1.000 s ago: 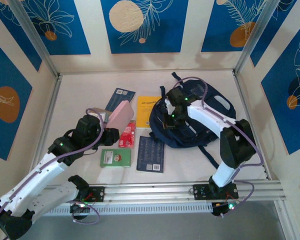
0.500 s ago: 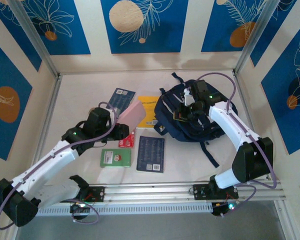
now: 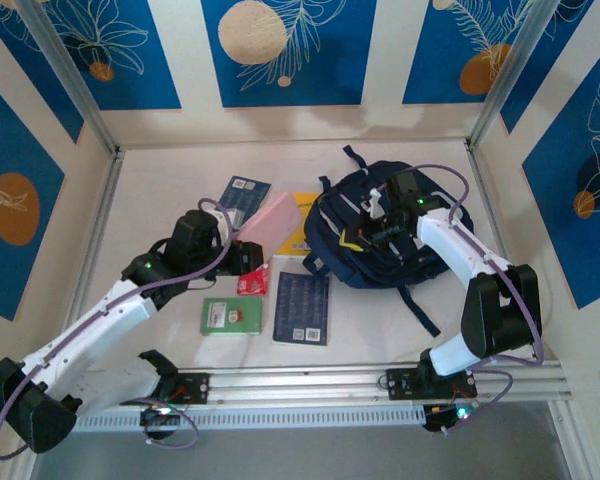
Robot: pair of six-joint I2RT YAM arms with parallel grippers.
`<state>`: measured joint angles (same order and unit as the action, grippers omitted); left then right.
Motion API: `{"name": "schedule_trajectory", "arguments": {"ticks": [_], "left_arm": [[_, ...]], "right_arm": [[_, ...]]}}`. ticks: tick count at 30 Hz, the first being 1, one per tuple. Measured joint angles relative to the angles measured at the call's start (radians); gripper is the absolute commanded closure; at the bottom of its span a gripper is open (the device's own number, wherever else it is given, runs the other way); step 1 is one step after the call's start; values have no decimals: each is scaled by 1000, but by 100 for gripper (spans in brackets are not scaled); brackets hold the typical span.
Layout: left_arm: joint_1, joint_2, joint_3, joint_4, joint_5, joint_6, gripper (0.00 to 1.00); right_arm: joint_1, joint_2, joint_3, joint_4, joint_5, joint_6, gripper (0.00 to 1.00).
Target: Pack books, pencil case, and school supplies into a backpack
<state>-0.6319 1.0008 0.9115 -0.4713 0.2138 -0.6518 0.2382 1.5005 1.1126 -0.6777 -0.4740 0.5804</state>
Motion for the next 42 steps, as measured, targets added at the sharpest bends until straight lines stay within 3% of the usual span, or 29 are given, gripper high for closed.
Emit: {"name": "schedule_trajectory", "arguments": {"ticks": [19,26,33,39,42], "left_arm": [[0,-11,-33,1,23,-11,82],[0,-24,-41,-1,23,-19,82],[0,-45,-46,-7,22,-20,82],[0,-44,-55,-8,22,-20,81],[0,-44,-55,-8,22,-20,82]], "right_arm": [[-10,1,-106,139,-91,108,96],[18,53,-123,158,-71,108,86],[30,75,-149,174,-58,108,92],[30,76,-151,179,-57,109,80],[30,81,-151,182,-57,107,85]]}}
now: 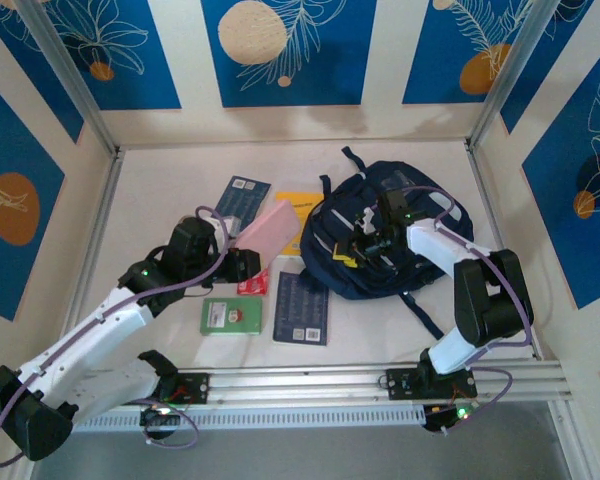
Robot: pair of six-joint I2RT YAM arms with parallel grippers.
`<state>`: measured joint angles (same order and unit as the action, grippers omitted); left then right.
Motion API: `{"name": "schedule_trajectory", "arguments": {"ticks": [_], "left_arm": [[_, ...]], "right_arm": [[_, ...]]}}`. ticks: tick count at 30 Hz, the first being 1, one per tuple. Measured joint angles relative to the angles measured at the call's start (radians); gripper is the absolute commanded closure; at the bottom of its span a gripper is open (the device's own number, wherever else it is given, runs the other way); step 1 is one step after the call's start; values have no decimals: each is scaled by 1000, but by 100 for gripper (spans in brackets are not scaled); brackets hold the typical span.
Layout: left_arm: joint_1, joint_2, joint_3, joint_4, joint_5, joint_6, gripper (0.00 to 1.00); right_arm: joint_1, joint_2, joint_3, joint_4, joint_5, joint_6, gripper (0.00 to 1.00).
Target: Pack books, pencil case, and school supplies into a backpack
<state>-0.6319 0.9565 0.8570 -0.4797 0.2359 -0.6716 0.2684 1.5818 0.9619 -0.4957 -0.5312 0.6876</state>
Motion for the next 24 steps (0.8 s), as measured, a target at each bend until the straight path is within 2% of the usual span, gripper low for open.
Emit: {"name": "schedule_trajectory", "arguments": {"ticks": [2,5,14,20,24], "left_arm": [[0,0,0,0,0,0,81],[0,0,0,0,0,0,82],[0,0,0,0,0,1,82],[0,17,1,1,0,1,82],[0,63,15,1,9,1,82]], "right_arm": [[0,8,0,3,0,2,87],[0,14,-7,10,-1,4,100],[-6,-14,1,-18,23,7,100],[-27,-163,87,-129,120,-4,100],[-33,-251,173,-219,253,-7,100]]}}
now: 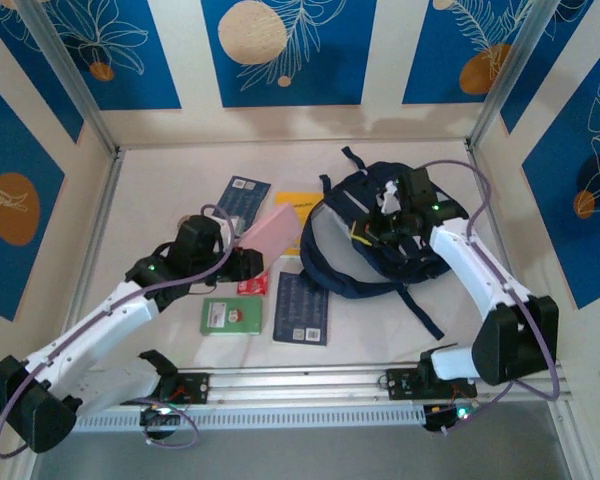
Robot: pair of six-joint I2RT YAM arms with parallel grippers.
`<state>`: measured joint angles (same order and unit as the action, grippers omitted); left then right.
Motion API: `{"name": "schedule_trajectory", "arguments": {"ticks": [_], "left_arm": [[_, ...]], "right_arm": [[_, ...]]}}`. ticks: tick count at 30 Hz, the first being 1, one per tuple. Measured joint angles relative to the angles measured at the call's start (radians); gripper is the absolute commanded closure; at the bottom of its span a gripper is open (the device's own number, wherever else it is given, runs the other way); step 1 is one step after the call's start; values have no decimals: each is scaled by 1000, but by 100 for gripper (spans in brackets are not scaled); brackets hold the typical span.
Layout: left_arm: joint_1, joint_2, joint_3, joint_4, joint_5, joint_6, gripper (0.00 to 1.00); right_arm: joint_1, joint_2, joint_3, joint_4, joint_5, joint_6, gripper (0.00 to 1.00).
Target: Pack books, pencil case, and school supplies into a backpack
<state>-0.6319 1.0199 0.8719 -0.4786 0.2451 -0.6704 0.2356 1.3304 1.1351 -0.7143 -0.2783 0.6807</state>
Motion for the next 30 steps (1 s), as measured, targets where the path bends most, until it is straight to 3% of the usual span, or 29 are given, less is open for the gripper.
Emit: {"name": "schedule_trajectory", "arguments": {"ticks": [6,10,18,30], "left_arm": [[0,115,68,34,64,-9,83],[0,214,125,114,150,-66,83],[-32,390,253,300,287,-232,83],[-143,604,340,412,264,-439,85]], "right_arm": [[-25,-103,162,-143,218,4,100],[-51,-104,263,-203,276,12,100],[-74,-102,277,-248,270,83,100],[-99,-105,261,-178,217,263,100]]}}
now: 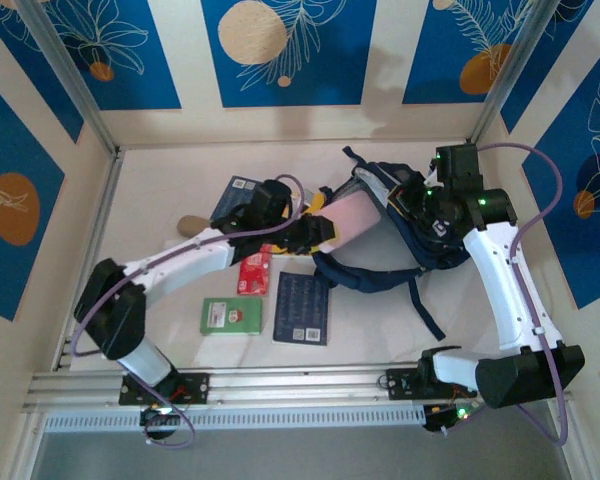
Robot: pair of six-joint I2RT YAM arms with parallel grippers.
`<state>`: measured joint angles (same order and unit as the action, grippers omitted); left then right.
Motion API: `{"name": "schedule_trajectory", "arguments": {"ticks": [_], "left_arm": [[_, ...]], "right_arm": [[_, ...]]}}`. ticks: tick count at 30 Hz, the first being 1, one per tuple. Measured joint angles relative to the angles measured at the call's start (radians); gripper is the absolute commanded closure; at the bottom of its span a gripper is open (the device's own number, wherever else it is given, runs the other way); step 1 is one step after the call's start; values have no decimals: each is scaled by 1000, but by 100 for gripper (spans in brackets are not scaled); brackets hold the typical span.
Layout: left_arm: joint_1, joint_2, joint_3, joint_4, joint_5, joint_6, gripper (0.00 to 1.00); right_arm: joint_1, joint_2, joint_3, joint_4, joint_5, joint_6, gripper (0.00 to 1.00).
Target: Pack books, pencil case, and school supplies into a backpack
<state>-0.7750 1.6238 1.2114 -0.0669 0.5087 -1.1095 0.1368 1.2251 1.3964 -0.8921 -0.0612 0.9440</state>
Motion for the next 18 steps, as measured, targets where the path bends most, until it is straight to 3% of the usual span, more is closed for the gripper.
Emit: {"name": "schedule_trajectory", "arguments": {"ticks": [10,18], "left_arm": [[-26,182,152,83,-23,-68,85],[-26,532,521,73,-35,-116,84]], "right_arm": [[-6,11,0,17,-55,41,100],[-8,11,0,60,-86,100,100]]}}
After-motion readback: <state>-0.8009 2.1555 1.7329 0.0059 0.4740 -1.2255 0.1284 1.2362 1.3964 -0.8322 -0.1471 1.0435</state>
